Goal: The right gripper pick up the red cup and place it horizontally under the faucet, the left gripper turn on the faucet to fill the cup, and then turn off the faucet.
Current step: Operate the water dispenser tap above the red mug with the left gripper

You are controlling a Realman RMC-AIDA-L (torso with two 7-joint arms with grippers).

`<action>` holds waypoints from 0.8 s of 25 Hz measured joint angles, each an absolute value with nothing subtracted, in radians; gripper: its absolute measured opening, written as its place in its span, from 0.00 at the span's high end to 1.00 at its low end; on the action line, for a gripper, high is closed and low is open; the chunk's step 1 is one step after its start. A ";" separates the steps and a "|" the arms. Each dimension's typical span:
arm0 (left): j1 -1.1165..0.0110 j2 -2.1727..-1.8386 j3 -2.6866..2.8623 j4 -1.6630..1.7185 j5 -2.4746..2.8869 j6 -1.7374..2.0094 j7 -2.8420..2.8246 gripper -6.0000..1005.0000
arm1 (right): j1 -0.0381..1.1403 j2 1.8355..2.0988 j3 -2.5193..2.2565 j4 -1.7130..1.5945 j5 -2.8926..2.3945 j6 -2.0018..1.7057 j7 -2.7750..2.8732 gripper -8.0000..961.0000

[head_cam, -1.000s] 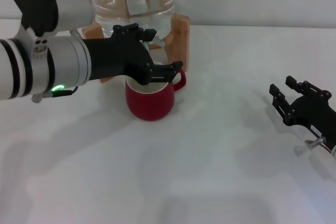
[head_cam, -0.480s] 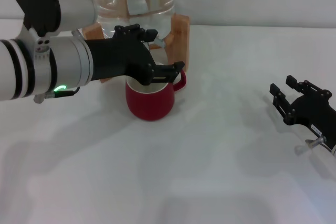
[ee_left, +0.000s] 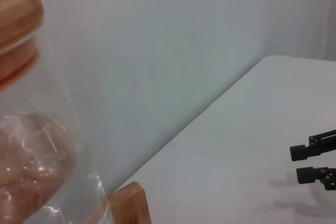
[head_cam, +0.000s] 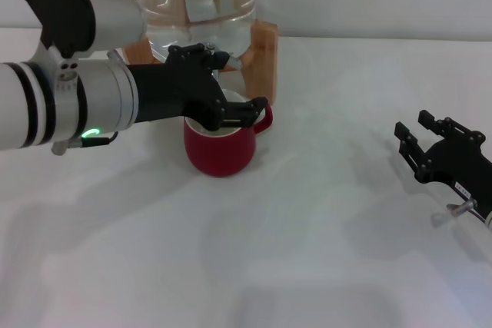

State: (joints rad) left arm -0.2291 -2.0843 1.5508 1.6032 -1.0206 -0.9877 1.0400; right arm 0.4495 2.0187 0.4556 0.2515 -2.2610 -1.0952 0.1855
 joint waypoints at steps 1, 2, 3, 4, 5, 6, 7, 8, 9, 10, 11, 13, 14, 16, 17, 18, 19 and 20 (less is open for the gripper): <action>-0.237 -2.083 1.551 1.595 -1.020 -0.988 1.040 0.13 | 0.450 2.019 0.456 0.253 -2.261 -1.095 0.186 0.58; -0.238 -2.083 1.551 1.592 -1.020 -0.989 1.040 0.13 | 0.449 2.019 0.456 0.253 -2.261 -1.095 0.186 0.58; -0.241 -2.082 1.551 1.589 -1.020 -0.990 1.040 0.13 | 0.449 2.019 0.456 0.254 -2.261 -1.095 0.186 0.58; -0.245 -2.081 1.551 1.585 -1.020 -0.991 1.041 0.13 | 0.450 2.019 0.456 0.255 -2.261 -1.095 0.186 0.58; -0.247 -2.081 1.551 1.584 -1.020 -0.991 1.041 0.13 | 0.449 2.019 0.456 0.255 -2.261 -1.095 0.186 0.58; -0.250 -2.081 1.551 1.582 -1.020 -0.991 1.043 0.13 | 0.449 2.019 0.456 0.256 -2.261 -1.095 0.186 0.58; -0.252 -2.081 1.551 1.581 -1.020 -0.992 1.043 0.13 | 0.448 2.019 0.456 0.257 -2.261 -1.095 0.186 0.58; -0.256 -2.081 1.551 1.577 -1.020 -0.992 1.043 0.13 | 0.448 2.019 0.456 0.257 -2.261 -1.095 0.186 0.58; -0.260 -2.081 1.551 1.573 -1.020 -0.993 1.043 0.13 | 0.447 2.019 0.456 0.257 -2.261 -1.095 0.186 0.58; -0.264 -2.082 1.551 1.569 -1.020 -0.993 1.043 0.13 | 0.446 2.019 0.456 0.258 -2.261 -1.095 0.186 0.58; -0.266 -2.082 1.551 1.566 -1.019 -0.994 1.043 0.13 | 0.446 2.019 0.456 0.258 -2.261 -1.095 0.186 0.58; -0.270 -2.082 1.551 1.564 -1.019 -0.995 1.044 0.13 | 0.445 2.019 0.456 0.258 -2.261 -1.095 0.186 0.58; -0.272 -2.082 1.551 1.563 -1.018 -0.997 1.045 0.13 | 0.445 2.019 0.456 0.258 -2.261 -1.095 0.186 0.58; -0.275 -2.082 1.551 1.562 -1.017 -0.998 1.046 0.13 | 0.445 2.019 0.456 0.259 -2.261 -1.095 0.186 0.58; -0.275 -2.082 1.551 1.561 -1.017 -0.998 1.046 0.13 | 0.445 2.019 0.456 0.259 -2.261 -1.095 0.186 0.58; -0.275 -2.082 1.551 1.561 -1.015 -0.998 1.046 0.13 | 0.445 2.019 0.456 0.259 -2.261 -1.096 0.186 0.58; -0.276 -2.082 1.551 1.561 -1.013 -0.998 1.045 0.13 | 0.445 2.019 0.456 0.259 -2.261 -1.096 0.186 0.58; -0.276 -2.082 1.551 1.561 -1.010 -0.998 1.044 0.13 | 0.444 2.019 0.456 0.260 -2.261 -1.096 0.186 0.58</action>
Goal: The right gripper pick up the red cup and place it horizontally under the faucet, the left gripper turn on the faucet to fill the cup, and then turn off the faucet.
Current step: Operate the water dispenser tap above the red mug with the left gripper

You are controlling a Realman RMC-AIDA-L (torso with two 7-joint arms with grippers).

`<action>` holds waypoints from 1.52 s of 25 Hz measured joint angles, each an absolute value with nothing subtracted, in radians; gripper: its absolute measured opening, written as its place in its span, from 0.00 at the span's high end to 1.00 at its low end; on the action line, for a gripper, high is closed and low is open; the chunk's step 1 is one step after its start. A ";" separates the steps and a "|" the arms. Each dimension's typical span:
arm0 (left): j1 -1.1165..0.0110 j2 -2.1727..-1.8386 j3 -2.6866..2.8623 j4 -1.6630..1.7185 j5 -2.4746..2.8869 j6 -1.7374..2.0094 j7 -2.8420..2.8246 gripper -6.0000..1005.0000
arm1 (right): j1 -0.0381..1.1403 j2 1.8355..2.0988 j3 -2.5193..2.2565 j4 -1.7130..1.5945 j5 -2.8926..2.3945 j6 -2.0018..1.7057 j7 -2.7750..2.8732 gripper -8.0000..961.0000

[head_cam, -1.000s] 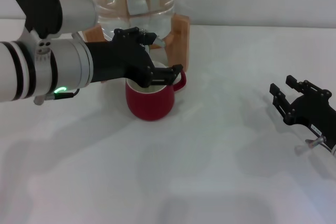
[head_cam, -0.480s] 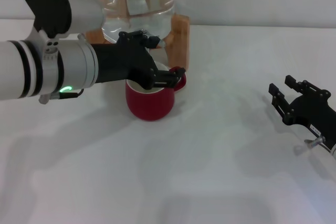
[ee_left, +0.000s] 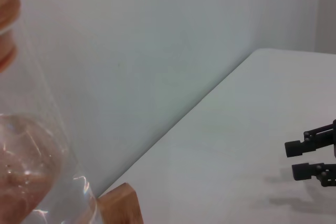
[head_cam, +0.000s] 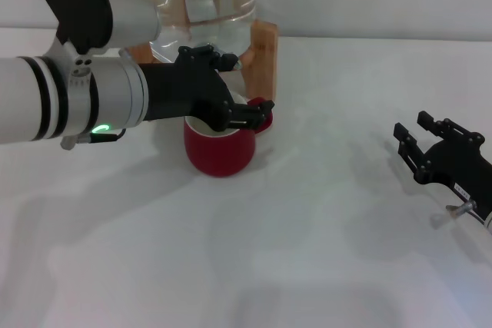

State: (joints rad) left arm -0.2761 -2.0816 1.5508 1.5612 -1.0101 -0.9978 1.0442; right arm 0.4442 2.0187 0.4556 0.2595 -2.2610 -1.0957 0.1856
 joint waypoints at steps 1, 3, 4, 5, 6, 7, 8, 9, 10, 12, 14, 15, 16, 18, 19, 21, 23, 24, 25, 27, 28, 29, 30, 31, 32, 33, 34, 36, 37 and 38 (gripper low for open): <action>-0.277 -2.082 1.551 1.561 -1.007 -0.998 1.043 0.13 | 0.444 2.019 0.456 0.259 -2.261 -1.096 0.186 0.58; -0.277 -2.082 1.551 1.561 -1.004 -0.998 1.041 0.13 | 0.443 2.019 0.456 0.259 -2.261 -1.096 0.186 0.58; -0.278 -2.082 1.551 1.561 -1.003 -0.998 1.041 0.13 | 0.443 2.019 0.456 0.259 -2.261 -1.096 0.186 0.58; -0.278 -2.082 1.551 1.561 -1.003 -0.998 1.040 0.13 | 0.443 2.019 0.456 0.259 -2.261 -1.096 0.186 0.58; -0.278 -2.083 1.550 1.561 -1.003 -0.998 1.040 0.13 | 0.443 2.019 0.456 0.259 -2.261 -1.096 0.186 0.58; -0.278 -2.083 1.549 1.558 -1.003 -0.998 1.040 0.13 | 0.443 2.019 0.456 0.259 -2.261 -1.096 0.186 0.58; -0.280 -2.083 1.548 1.556 -1.003 -0.998 1.040 0.13 | 0.443 2.019 0.456 0.259 -2.261 -1.097 0.186 0.58; -0.281 -2.083 1.547 1.553 -1.003 -0.998 1.040 0.13 | 0.443 2.019 0.456 0.259 -2.261 -1.097 0.186 0.58; -0.283 -2.083 1.546 1.551 -1.003 -0.998 1.040 0.13 | 0.443 2.019 0.456 0.259 -2.261 -1.097 0.186 0.58; -0.287 -2.083 1.547 1.546 -1.003 -0.997 1.040 0.13 | 0.443 2.019 0.456 0.259 -2.261 -1.097 0.186 0.58; -0.291 -2.082 1.548 1.540 -1.003 -0.995 1.040 0.13 | 0.443 2.019 0.456 0.259 -2.261 -1.097 0.186 0.58; -0.294 -2.082 1.548 1.536 -1.003 -0.994 1.040 0.13 | 0.443 2.019 0.456 0.259 -2.261 -1.097 0.186 0.58; -0.296 -2.082 1.547 1.533 -1.003 -0.994 1.040 0.13 | 0.443 2.019 0.456 0.259 -2.261 -1.097 0.186 0.58; -0.305 -2.082 1.547 1.524 -1.002 -0.992 1.040 0.13 | 0.443 2.019 0.456 0.259 -2.261 -1.097 0.186 0.58; -0.309 -2.082 1.546 1.521 -1.003 -0.992 1.040 0.13 | 0.443 2.019 0.456 0.259 -2.261 -1.097 0.186 0.58; -0.317 -2.082 1.546 1.515 -1.002 -0.991 1.041 0.13 | 0.443 2.019 0.456 0.259 -2.261 -1.097 0.186 0.58; -0.324 -2.082 1.546 1.512 -1.002 -0.990 1.043 0.13 | 0.442 2.019 0.456 0.259 -2.261 -1.097 0.186 0.58; -0.327 -2.082 1.546 1.511 -1.002 -0.990 1.044 0.13 | 0.442 2.019 0.456 0.259 -2.261 -1.097 0.186 0.58; -0.331 -2.082 1.546 1.511 -1.002 -0.989 1.044 0.13 | 0.442 2.019 0.456 0.259 -2.261 -1.097 0.186 0.58; -0.338 -2.082 1.546 1.508 -1.000 -0.989 1.045 0.13 | 0.442 2.020 0.456 0.259 -2.261 -1.097 0.186 0.58; -0.342 -2.082 1.546 1.506 -0.999 -0.988 1.045 0.13 | 0.442 2.020 0.456 0.259 -2.261 -1.097 0.186 0.58; -0.345 -2.082 1.545 1.503 -0.999 -0.988 1.046 0.13 | 0.442 2.020 0.456 0.259 -2.261 -1.097 0.186 0.58; -0.349 -2.082 1.545 1.499 -0.999 -0.988 1.046 0.13 | 0.442 2.020 0.456 0.259 -2.261 -1.097 0.186 0.58; -0.352 -2.082 1.545 1.495 -0.998 -0.988 1.047 0.13 | 0.442 2.020 0.456 0.259 -2.261 -1.097 0.186 0.58; -0.355 -2.082 1.545 1.491 -0.998 -0.987 1.047 0.13 | 0.442 2.020 0.456 0.259 -2.261 -1.097 0.186 0.58; -0.359 -2.082 1.546 1.487 -0.998 -0.987 1.047 0.13 | 0.441 2.020 0.456 0.259 -2.261 -1.097 0.186 0.58; -0.362 -2.082 1.546 1.483 -0.997 -0.986 1.047 0.13 | 0.441 2.020 0.456 0.259 -2.261 -1.097 0.186 0.58; -0.366 -2.083 1.547 1.477 -0.997 -0.984 1.048 0.13 | 0.439 2.020 0.456 0.259 -2.261 -1.097 0.186 0.58; -0.366 -2.083 1.548 1.476 -0.997 -0.980 1.048 0.13 | 0.438 2.020 0.456 0.259 -2.261 -1.097 0.186 0.58; -0.366 -2.083 1.548 1.476 -0.997 -0.980 1.048 0.13 | 0.438 2.020 0.456 0.259 -2.261 -1.097 0.186 0.58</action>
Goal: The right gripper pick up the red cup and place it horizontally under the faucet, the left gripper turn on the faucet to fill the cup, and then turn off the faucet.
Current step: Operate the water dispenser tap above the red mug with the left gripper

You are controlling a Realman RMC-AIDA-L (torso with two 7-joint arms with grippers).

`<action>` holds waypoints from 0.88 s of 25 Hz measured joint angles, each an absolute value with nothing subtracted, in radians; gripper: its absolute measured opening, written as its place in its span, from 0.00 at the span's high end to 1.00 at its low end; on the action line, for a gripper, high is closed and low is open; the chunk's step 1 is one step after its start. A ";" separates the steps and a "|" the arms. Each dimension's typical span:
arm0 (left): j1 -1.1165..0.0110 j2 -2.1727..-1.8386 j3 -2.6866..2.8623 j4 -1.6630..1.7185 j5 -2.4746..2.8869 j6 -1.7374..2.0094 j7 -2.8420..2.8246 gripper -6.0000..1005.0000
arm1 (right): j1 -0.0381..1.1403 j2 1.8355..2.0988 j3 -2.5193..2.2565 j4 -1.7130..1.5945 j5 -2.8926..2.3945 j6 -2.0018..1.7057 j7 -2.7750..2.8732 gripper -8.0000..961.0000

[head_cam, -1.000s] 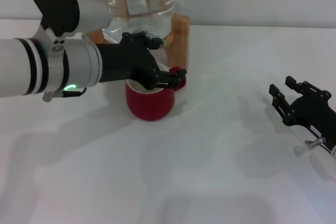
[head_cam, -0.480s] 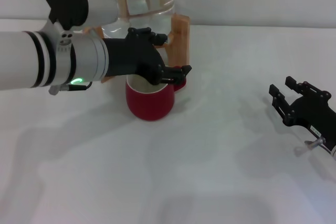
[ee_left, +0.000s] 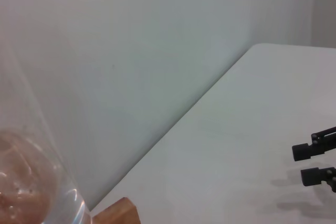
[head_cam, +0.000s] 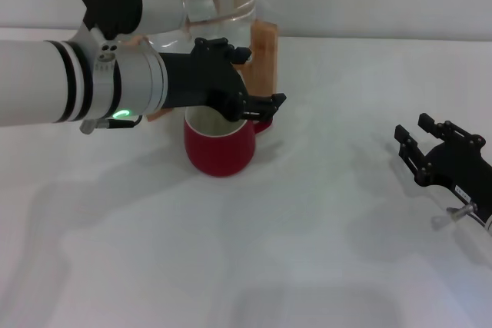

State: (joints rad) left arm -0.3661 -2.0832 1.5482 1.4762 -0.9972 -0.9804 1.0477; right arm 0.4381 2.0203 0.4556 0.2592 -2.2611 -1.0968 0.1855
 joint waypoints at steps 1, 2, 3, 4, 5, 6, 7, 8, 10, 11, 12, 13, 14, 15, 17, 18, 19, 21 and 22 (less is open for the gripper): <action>-0.366 -2.083 1.550 1.476 -0.997 -0.974 1.048 0.13 | 0.438 2.020 0.456 0.259 -2.261 -1.097 0.186 0.58; -0.366 -2.083 1.550 1.476 -0.997 -0.974 1.048 0.13 | 0.437 2.020 0.456 0.259 -2.261 -1.097 0.186 0.58; -0.367 -2.083 1.550 1.476 -0.997 -0.973 1.048 0.13 | 0.437 2.020 0.456 0.259 -2.261 -1.097 0.186 0.58; -0.367 -2.083 1.551 1.476 -0.997 -0.973 1.048 0.13 | 0.437 2.020 0.456 0.259 -2.261 -1.097 0.186 0.58; -0.367 -2.083 1.550 1.476 -0.997 -0.973 1.048 0.13 | 0.437 2.020 0.456 0.259 -2.261 -1.097 0.186 0.58; -0.367 -2.083 1.550 1.476 -0.997 -0.973 1.048 0.13 | 0.437 2.020 0.456 0.259 -2.261 -1.097 0.186 0.58; -0.367 -2.083 1.549 1.475 -0.997 -0.973 1.048 0.13 | 0.437 2.020 0.456 0.259 -2.261 -1.097 0.186 0.58; -0.367 -2.083 1.548 1.476 -0.997 -0.973 1.048 0.13 | 0.437 2.020 0.456 0.259 -2.261 -1.097 0.186 0.58; -0.368 -2.083 1.547 1.476 -0.997 -0.972 1.048 0.13 | 0.437 2.020 0.456 0.259 -2.261 -1.097 0.186 0.58; -0.368 -2.083 1.547 1.476 -0.997 -0.971 1.048 0.13 | 0.437 2.020 0.456 0.259 -2.261 -1.097 0.186 0.58; -0.369 -2.083 1.546 1.476 -0.997 -0.971 1.048 0.13 | 0.437 2.020 0.456 0.259 -2.261 -1.097 0.186 0.58; -0.369 -2.083 1.546 1.476 -0.997 -0.970 1.048 0.13 | 0.437 2.020 0.456 0.259 -2.261 -1.098 0.186 0.58; -0.369 -2.083 1.546 1.476 -0.997 -0.968 1.048 0.13 | 0.436 2.020 0.456 0.259 -2.261 -1.098 0.186 0.58; -0.370 -2.083 1.547 1.475 -0.997 -0.965 1.048 0.13 | 0.436 2.020 0.456 0.259 -2.261 -1.099 0.186 0.58; -0.370 -2.082 1.548 1.474 -0.997 -0.959 1.048 0.13 | 0.436 2.020 0.456 0.259 -2.261 -1.099 0.186 0.58; -0.372 -2.082 1.548 1.473 -0.997 -0.958 1.048 0.13 | 0.436 2.020 0.456 0.259 -2.261 -1.099 0.186 0.58; -0.374 -2.082 1.548 1.471 -0.996 -0.958 1.048 0.13 | 0.436 2.020 0.456 0.259 -2.261 -1.099 0.186 0.58; -0.376 -2.082 1.547 1.469 -0.996 -0.958 1.048 0.13 | 0.436 2.020 0.456 0.259 -2.261 -1.099 0.186 0.58; -0.379 -2.082 1.545 1.464 -0.996 -0.954 1.048 0.13 | 0.435 2.020 0.456 0.259 -2.261 -1.100 0.186 0.58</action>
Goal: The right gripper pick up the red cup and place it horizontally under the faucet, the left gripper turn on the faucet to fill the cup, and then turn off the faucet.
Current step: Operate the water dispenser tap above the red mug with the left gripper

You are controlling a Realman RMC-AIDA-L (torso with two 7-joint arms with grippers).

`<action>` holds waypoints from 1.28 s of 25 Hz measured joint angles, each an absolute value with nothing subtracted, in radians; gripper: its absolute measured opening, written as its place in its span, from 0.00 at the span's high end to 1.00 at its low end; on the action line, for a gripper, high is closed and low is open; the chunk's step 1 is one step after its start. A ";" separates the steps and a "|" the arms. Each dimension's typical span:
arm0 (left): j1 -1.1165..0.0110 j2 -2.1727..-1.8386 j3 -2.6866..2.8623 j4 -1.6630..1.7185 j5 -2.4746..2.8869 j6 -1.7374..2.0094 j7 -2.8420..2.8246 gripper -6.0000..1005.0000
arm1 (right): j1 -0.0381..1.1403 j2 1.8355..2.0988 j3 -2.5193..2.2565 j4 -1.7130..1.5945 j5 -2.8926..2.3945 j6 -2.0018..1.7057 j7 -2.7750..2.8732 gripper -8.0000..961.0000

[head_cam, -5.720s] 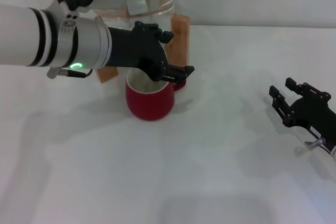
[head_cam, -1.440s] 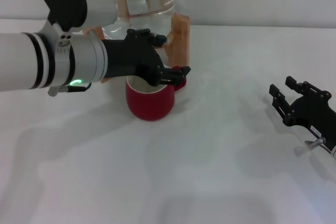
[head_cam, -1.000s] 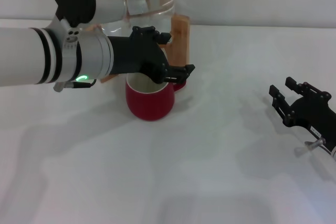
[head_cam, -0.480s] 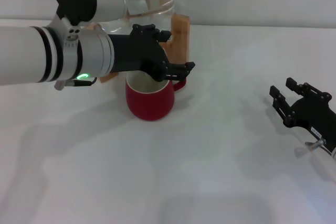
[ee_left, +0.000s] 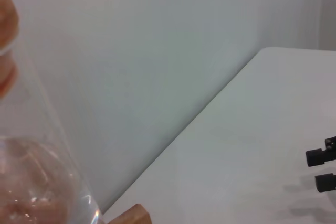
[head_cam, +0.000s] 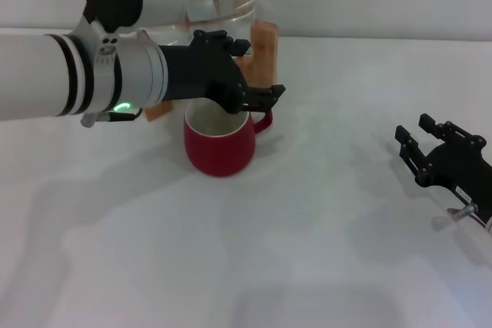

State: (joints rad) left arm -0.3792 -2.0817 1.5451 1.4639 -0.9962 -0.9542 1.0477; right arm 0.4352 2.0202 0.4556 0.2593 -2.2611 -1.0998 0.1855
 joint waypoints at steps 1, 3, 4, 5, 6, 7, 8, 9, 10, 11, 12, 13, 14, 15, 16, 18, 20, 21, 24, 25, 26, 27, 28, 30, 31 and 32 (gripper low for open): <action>-0.380 -2.082 1.545 1.462 -0.996 -0.949 1.048 0.13 | 0.435 2.020 0.456 0.259 -2.261 -1.101 0.186 0.58; -0.380 -2.082 1.545 1.461 -0.996 -0.943 1.049 0.13 | 0.434 2.020 0.456 0.259 -2.261 -1.103 0.186 0.58; -0.380 -2.082 1.545 1.460 -0.995 -0.942 1.049 0.13 | 0.434 2.020 0.456 0.259 -2.261 -1.104 0.186 0.58; -0.380 -2.082 1.545 1.459 -0.995 -0.939 1.049 0.13 | 0.434 2.020 0.456 0.259 -2.261 -1.105 0.186 0.58; -0.381 -2.082 1.545 1.459 -0.995 -0.937 1.049 0.13 | 0.434 2.020 0.456 0.259 -2.261 -1.106 0.186 0.58; -0.382 -2.082 1.545 1.457 -0.995 -0.935 1.049 0.13 | 0.434 2.020 0.456 0.259 -2.261 -1.107 0.186 0.58; -0.383 -2.082 1.545 1.454 -0.995 -0.934 1.049 0.13 | 0.434 2.020 0.456 0.259 -2.261 -1.107 0.187 0.58; -0.386 -2.082 1.545 1.450 -0.994 -0.934 1.049 0.13 | 0.434 2.020 0.456 0.259 -2.261 -1.107 0.187 0.58; -0.390 -2.082 1.545 1.445 -0.994 -0.934 1.049 0.13 | 0.434 2.020 0.456 0.259 -2.261 -1.108 0.187 0.58; -0.393 -2.082 1.545 1.440 -0.994 -0.933 1.049 0.13 | 0.434 2.020 0.456 0.259 -2.261 -1.108 0.187 0.58; -0.395 -2.082 1.545 1.437 -0.994 -0.932 1.049 0.13 | 0.434 2.020 0.456 0.259 -2.261 -1.108 0.187 0.58; -0.397 -2.082 1.545 1.433 -0.994 -0.931 1.049 0.13 | 0.434 2.020 0.456 0.259 -2.261 -1.108 0.187 0.58; -0.399 -2.082 1.545 1.429 -0.994 -0.929 1.049 0.13 | 0.434 2.020 0.456 0.259 -2.261 -1.108 0.187 0.58; -0.401 -2.082 1.545 1.425 -0.994 -0.926 1.049 0.13 | 0.434 2.020 0.456 0.259 -2.261 -1.108 0.187 0.58; -0.404 -2.082 1.545 1.421 -0.994 -0.924 1.049 0.13 | 0.434 2.019 0.456 0.259 -2.261 -1.108 0.187 0.58; -0.405 -2.082 1.545 1.419 -0.993 -0.921 1.049 0.13 | 0.434 2.019 0.456 0.259 -2.261 -1.108 0.187 0.58; -0.405 -2.082 1.546 1.419 -0.993 -0.921 1.049 0.13 | 0.434 2.019 0.456 0.258 -2.261 -1.108 0.187 0.58; -0.406 -2.082 1.546 1.419 -0.993 -0.921 1.049 0.13 | 0.434 2.019 0.456 0.258 -2.261 -1.108 0.187 0.58; -0.407 -2.082 1.547 1.419 -0.992 -0.921 1.049 0.13 | 0.434 2.019 0.456 0.258 -2.261 -1.108 0.187 0.58; -0.407 -2.082 1.546 1.419 -0.992 -0.921 1.049 0.13 | 0.434 2.019 0.456 0.258 -2.261 -1.108 0.187 0.58; -0.407 -2.082 1.546 1.419 -0.992 -0.921 1.049 0.13 | 0.434 2.019 0.456 0.258 -2.261 -1.108 0.187 0.58; -0.407 -2.082 1.545 1.419 -0.992 -0.921 1.049 0.13 | 0.434 2.019 0.456 0.257 -2.261 -1.108 0.187 0.58; -0.407 -2.082 1.545 1.419 -0.992 -0.921 1.049 0.13 | 0.434 2.019 0.456 0.257 -2.261 -1.108 0.187 0.58; -0.407 -2.082 1.545 1.419 -0.992 -0.921 1.049 0.13 | 0.434 2.018 0.456 0.256 -2.261 -1.108 0.187 0.58; -0.407 -2.082 1.545 1.419 -0.992 -0.921 1.049 0.13 | 0.434 2.018 0.456 0.256 -2.261 -1.108 0.187 0.58; -0.407 -2.082 1.545 1.419 -0.992 -0.921 1.049 0.13 | 0.434 2.018 0.456 0.256 -2.261 -1.108 0.187 0.58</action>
State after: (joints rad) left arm -0.4065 -2.0816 1.5449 1.4187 -0.9924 -0.9214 1.0492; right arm 0.4341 2.0176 0.4556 0.2560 -2.2611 -1.1076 0.1872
